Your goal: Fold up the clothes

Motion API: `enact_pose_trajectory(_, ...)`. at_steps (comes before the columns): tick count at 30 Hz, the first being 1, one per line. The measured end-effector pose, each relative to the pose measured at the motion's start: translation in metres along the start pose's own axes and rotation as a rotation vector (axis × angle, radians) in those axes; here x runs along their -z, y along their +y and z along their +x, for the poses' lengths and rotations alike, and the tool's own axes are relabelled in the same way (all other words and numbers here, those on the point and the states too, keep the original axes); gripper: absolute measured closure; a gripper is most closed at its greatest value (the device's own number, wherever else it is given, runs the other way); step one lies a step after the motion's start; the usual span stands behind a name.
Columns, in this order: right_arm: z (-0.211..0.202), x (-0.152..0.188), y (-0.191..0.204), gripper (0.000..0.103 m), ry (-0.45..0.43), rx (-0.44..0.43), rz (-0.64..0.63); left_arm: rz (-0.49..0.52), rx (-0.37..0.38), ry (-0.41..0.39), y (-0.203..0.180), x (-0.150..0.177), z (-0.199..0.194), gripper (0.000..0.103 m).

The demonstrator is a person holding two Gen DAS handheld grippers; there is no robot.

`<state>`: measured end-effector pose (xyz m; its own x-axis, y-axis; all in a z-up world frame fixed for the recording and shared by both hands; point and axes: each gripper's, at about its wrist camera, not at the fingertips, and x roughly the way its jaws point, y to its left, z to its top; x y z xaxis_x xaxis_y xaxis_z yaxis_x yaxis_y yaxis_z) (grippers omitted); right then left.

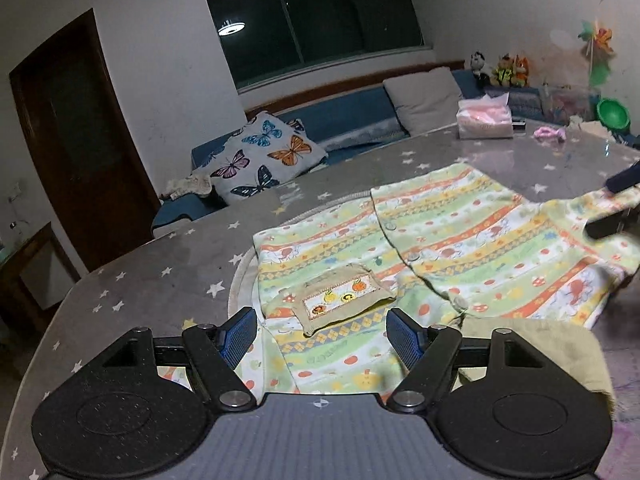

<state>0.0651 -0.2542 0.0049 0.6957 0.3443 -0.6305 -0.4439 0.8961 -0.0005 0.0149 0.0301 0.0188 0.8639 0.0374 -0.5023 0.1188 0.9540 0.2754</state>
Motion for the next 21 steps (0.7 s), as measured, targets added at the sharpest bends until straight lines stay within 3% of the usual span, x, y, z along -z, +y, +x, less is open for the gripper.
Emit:
enact_pose_trajectory(6,-0.006,-0.011,0.062,0.036,0.015,-0.194,-0.115,-0.034,0.064,-0.004,0.010,0.003,-0.017,0.063)
enact_pose_trajectory(9,-0.003,-0.013,0.089,0.047,0.034,-0.268,-0.167,-0.045,0.091,-0.003,0.013,0.006,-0.023,0.072)
enact_pose_trajectory(15,0.011,-0.007,0.127,0.069,0.083,-0.345,-0.233,-0.023,0.134,-0.028,0.009,0.009,-0.037,0.072)
enact_pose_trajectory(20,0.022,0.003,0.138,0.085,0.110,-0.310,-0.272,0.016,0.188,-0.046,-0.001,0.009,-0.044,0.072)
enact_pose_trajectory(21,0.021,0.004,0.137,0.092,0.110,-0.308,-0.267,0.026,0.201,-0.048,-0.004,0.010,-0.045,0.071)
